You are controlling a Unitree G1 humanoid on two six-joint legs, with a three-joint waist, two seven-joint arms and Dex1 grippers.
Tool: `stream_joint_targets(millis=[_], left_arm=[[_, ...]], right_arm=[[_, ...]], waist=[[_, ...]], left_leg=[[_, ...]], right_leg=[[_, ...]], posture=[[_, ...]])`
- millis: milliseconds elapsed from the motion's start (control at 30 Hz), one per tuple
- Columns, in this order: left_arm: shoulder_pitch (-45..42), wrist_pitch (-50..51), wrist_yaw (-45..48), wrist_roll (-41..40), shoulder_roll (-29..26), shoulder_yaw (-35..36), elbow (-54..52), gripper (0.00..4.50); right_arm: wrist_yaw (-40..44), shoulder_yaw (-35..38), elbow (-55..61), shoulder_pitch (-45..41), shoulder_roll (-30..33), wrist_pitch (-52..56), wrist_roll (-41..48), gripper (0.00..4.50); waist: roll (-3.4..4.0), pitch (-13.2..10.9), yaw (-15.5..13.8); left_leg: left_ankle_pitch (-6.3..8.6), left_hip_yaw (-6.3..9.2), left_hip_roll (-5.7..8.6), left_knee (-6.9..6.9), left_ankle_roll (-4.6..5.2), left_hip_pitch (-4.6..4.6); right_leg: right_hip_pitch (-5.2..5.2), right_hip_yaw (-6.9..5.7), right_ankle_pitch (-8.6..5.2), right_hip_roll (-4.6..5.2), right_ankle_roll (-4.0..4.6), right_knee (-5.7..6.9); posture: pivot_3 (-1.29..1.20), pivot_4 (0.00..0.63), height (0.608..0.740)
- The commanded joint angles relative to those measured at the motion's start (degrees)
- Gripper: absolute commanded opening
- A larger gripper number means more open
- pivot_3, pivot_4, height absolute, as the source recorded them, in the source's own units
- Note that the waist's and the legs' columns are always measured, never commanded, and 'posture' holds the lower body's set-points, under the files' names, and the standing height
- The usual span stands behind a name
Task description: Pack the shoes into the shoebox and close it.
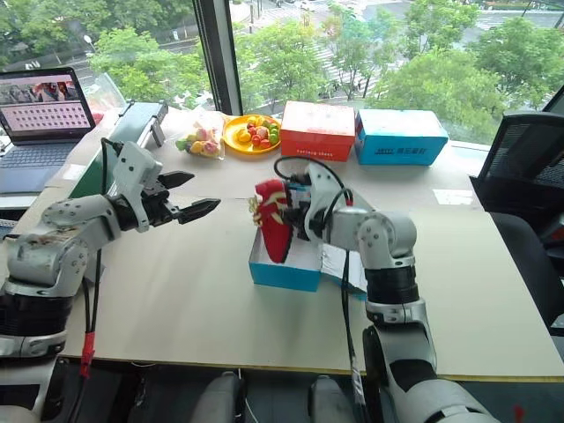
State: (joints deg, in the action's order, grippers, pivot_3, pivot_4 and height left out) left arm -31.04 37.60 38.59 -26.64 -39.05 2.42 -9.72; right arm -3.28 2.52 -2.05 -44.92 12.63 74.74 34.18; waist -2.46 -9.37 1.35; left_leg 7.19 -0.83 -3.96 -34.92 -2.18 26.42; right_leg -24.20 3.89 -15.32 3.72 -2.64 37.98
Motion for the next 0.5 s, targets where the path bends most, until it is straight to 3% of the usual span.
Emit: stream_joint_targets(millis=[33, 200, 267, 500], left_arm=[[0.45, 0.16, -1.01, -0.15, 0.21, 2.08, -2.85, 4.50], [0.80, 0.42, -1.74, -0.24, 0.99, 2.11, -3.40, 4.50], [0.69, 0.53, -1.89, -0.26, 1.22, 1.99, -3.58, 4.50], [0.57, 0.96, -2.31, -0.18, 0.97, 2.20, -3.60, 4.50]], right_arm=[[1.36, -1.59, 3.25, -0.08, 1.62, 0.59, -2.74, 0.23], [2.97, -4.31, 3.19, -0.04, 3.21, 0.50, -6.31, 0.23], [3.67, -5.07, 2.94, 0.23, 3.38, -0.15, -7.47, 1.22], [4.33, -6.43, 3.27, -0.29, 2.45, -3.34, -12.30, 3.47]], waist=[[0.00, 0.00, 0.08], [0.00, 0.00, 0.11], [0.00, 0.00, 0.02], [0.00, 0.00, -0.27]], left_leg=[[0.00, 0.00, 0.00, 0.00, 0.00, 0.00], [0.00, 0.01, 0.00, -0.02, 0.00, 0.00], [0.00, 0.01, 0.00, -0.03, 0.00, -0.01], [0.00, 0.01, 0.00, -0.04, 0.00, -0.01]], right_leg=[[0.00, 0.00, 0.00, 0.00, 0.00, 0.00], [0.02, 0.00, 0.00, 0.00, 0.00, 0.00], [0.04, 0.00, 0.00, 0.00, 0.00, -0.01], [0.03, 0.00, 0.00, 0.00, 0.00, 0.00]], posture=[[0.00, 0.150, 0.740], [0.00, 0.150, 0.740], [0.00, 0.150, 0.740], [0.00, 0.150, 0.740]])
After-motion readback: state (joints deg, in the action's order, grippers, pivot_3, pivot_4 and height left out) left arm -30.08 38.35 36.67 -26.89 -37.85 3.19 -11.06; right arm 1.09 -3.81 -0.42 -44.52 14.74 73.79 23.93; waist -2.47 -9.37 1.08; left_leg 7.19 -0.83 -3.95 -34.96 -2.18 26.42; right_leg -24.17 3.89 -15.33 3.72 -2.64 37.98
